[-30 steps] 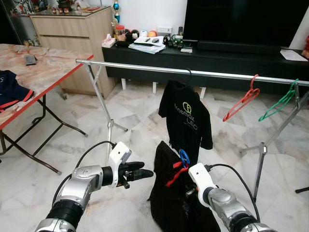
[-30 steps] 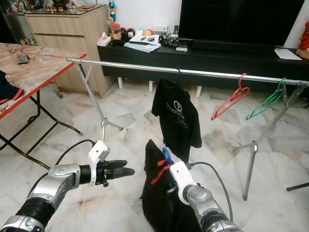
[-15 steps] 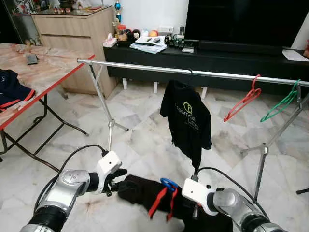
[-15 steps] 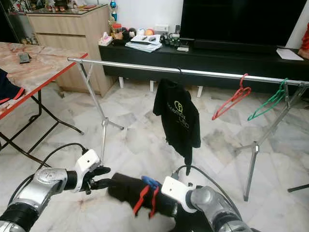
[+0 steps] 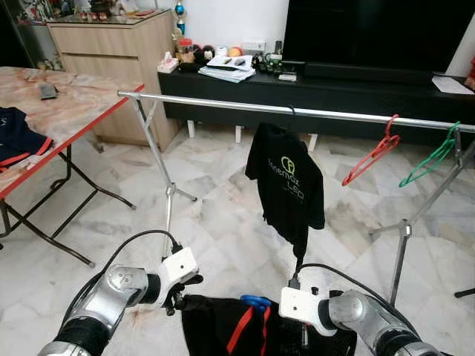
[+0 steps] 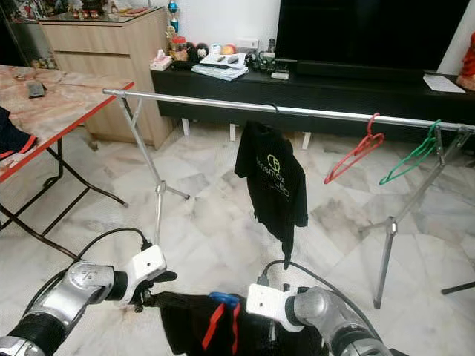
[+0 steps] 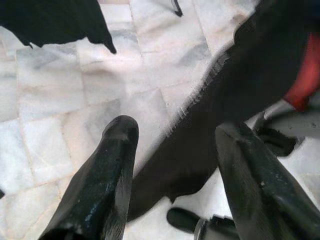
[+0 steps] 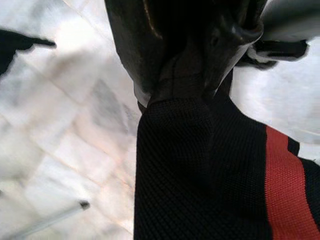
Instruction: Hang hanger
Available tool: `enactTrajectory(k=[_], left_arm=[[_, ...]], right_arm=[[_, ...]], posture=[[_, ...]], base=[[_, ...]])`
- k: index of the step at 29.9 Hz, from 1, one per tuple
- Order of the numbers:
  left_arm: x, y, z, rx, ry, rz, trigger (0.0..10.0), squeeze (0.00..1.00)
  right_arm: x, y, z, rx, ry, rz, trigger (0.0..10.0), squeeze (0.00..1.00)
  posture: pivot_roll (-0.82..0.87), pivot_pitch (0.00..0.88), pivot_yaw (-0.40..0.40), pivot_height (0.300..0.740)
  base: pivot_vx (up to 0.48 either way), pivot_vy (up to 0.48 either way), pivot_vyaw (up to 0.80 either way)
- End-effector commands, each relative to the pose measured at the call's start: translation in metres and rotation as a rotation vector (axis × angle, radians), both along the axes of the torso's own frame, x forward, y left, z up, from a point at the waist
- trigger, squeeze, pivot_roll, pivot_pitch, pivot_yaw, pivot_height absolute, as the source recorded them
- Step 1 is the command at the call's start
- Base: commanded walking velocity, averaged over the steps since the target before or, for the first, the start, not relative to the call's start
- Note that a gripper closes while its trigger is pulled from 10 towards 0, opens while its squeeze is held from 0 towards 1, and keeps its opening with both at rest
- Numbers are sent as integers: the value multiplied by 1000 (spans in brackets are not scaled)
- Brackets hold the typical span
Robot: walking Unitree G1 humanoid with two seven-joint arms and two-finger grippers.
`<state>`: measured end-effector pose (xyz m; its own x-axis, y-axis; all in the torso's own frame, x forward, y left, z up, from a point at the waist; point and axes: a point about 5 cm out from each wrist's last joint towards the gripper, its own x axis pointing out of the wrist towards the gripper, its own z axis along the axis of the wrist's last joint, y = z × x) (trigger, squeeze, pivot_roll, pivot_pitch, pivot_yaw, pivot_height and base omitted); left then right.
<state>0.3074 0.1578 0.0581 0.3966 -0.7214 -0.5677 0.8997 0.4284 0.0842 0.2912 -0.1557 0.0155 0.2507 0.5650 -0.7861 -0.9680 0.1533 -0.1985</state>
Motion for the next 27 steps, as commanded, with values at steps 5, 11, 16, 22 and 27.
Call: enactTrajectory(k=[5, 11, 16, 22, 27], left_arm=[[1, -9, -5, 9, 0, -26, 10000, 0], [-5, -5, -14, 16, 73, -72, 10000, 0], [-3, 2, -11, 51, 61, -68, 10000, 0], [-2, 11, -9, 59, 85, -75, 10000, 0], [-6, 12, -12, 38, 107, -73, 10000, 0]], right_arm=[[7, 11, 14, 118, -19, 45, 10000, 0], [9, 12, 17, 121, -22, 51, 10000, 0], [9, 12, 17, 119, -19, 57, 10000, 0], [9, 12, 17, 117, -19, 63, 10000, 0], [10, 12, 21, 127, -16, 75, 10000, 0]], posture=[[31, 0, -14, 740], [28, 0, -19, 740], [31, 0, -22, 740], [31, 0, -25, 740], [27, 0, -27, 740]], base=[[0, 0, 0], [0, 0, 0], [0, 0, 0], [0, 0, 0], [0, 0, 0]])
